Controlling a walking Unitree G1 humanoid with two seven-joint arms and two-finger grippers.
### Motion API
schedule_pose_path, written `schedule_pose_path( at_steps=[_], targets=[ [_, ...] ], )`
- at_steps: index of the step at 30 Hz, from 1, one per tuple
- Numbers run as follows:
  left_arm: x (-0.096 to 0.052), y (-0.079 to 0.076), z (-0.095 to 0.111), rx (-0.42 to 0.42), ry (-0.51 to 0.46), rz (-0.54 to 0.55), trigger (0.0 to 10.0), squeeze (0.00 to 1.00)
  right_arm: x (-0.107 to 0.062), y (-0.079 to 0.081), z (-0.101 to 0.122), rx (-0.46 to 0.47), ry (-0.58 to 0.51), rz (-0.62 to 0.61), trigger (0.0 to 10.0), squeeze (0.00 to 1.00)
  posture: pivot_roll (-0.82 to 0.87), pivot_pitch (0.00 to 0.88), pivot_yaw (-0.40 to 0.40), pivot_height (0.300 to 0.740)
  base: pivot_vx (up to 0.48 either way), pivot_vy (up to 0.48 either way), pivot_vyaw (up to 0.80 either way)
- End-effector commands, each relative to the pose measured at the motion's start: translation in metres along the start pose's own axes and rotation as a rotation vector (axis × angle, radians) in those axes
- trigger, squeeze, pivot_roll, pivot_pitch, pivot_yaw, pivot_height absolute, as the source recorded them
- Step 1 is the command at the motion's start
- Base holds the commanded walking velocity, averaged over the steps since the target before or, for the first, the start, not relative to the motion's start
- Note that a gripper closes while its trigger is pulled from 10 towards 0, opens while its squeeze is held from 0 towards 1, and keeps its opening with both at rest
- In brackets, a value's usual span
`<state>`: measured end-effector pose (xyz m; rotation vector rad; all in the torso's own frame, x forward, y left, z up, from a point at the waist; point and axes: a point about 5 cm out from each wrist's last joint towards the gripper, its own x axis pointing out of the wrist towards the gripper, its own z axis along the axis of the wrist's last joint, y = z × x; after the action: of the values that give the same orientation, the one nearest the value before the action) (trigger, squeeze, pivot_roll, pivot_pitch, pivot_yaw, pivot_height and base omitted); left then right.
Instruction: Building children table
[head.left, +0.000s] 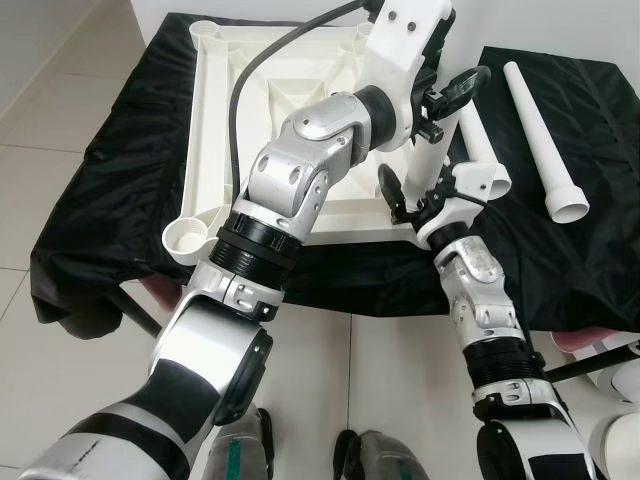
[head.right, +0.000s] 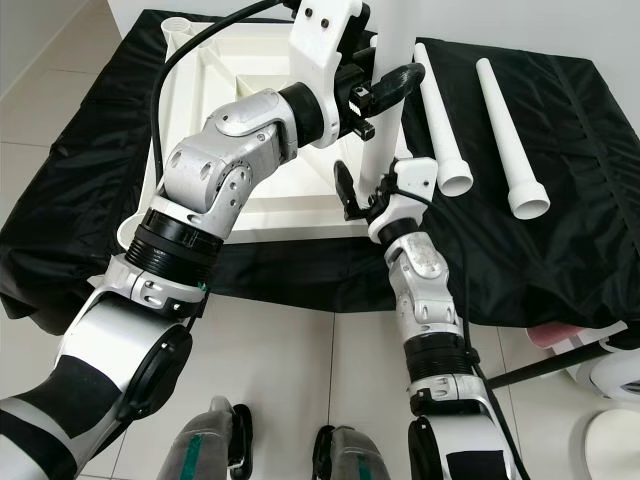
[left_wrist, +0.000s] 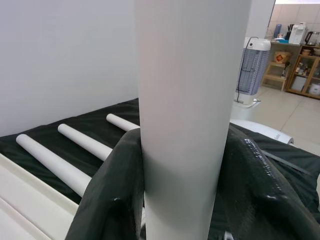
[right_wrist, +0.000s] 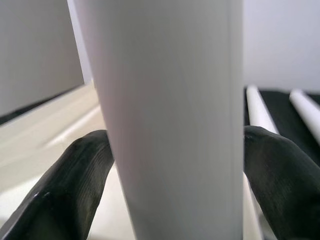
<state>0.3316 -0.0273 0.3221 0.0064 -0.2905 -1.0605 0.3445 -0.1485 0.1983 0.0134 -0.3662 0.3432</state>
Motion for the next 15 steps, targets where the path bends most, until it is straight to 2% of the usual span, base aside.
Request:
schedule_pose_path(
  at_steps=[1,10,13,15],
  targets=[
    [0.005,-0.006,0.007,0.029,-0.013,-0.040,10.0,0.00,0.004,0.003,0.009,-0.023,-0.019,0.036,10.0,0.00,0.07,0.078,-0.049,0.740,0.000,0.000,0.00],
    [0.005,-0.006,0.007,0.028,-0.015,-0.039,10.0,0.00,0.009,0.005,0.021,-0.079,-0.047,0.080,10.0,0.00,0.07,0.082,-0.052,0.740,0.000,0.000,0.00],
    [0.006,-0.006,0.009,0.031,-0.019,-0.039,10.0,0.00,0.009,0.006,0.021,-0.144,-0.030,0.110,10.0,0.00,0.07,0.087,-0.053,0.740,0.000,0.000,0.00],
    [0.006,-0.006,0.009,0.032,-0.020,-0.038,10.0,0.00,0.008,0.005,0.021,-0.152,-0.019,0.113,10.0,0.00,0.07,0.088,-0.053,0.740,0.000,0.000,0.00]
  ],
)
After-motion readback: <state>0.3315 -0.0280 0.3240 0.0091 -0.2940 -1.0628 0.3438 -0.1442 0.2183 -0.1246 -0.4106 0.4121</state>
